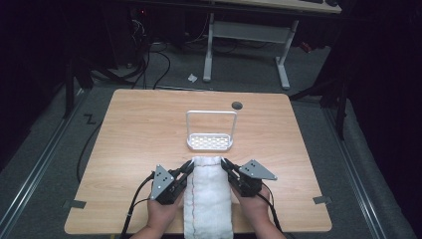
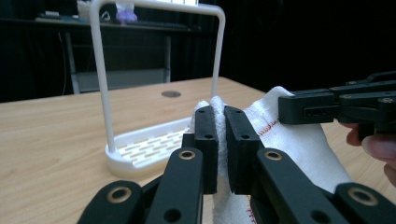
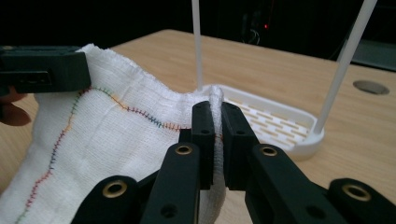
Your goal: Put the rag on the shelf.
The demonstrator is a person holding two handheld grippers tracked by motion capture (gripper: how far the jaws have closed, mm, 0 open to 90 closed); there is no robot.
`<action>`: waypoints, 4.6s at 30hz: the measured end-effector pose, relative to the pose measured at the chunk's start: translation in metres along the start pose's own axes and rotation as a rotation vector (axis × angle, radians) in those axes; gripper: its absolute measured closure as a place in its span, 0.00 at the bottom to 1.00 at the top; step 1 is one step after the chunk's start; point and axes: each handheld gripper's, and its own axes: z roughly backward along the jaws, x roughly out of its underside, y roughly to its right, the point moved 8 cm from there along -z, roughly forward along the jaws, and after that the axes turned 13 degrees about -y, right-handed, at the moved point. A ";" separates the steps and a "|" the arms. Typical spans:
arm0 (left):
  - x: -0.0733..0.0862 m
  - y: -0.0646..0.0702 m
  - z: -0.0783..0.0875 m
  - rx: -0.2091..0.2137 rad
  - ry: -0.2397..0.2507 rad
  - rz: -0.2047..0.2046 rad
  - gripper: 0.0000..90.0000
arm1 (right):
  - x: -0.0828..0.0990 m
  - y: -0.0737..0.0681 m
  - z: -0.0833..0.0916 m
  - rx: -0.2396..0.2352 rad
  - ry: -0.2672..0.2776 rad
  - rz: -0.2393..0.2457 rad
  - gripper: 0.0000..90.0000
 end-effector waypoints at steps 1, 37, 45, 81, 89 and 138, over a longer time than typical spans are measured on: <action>-0.003 0.000 0.002 0.002 0.012 0.003 0.94 | 0.000 0.000 0.000 0.000 0.000 0.000 0.95; -0.083 0.007 0.034 0.039 0.139 -0.042 0.94 | -0.076 -0.022 0.056 -0.024 0.207 0.098 0.95; -0.111 -0.009 0.032 0.030 0.164 -0.018 0.94 | -0.105 -0.009 0.058 -0.005 0.238 0.097 0.95; -0.189 -0.053 -0.016 -0.001 0.144 -0.034 0.95 | -0.186 0.043 0.038 0.056 0.233 0.046 0.95; -0.203 -0.060 -0.030 -0.022 0.112 -0.050 0.95 | -0.200 0.055 0.032 0.087 0.224 0.044 0.95; -0.206 -0.136 -0.131 -0.043 -0.135 0.086 0.94 | -0.229 0.129 -0.070 0.133 0.039 -0.013 0.95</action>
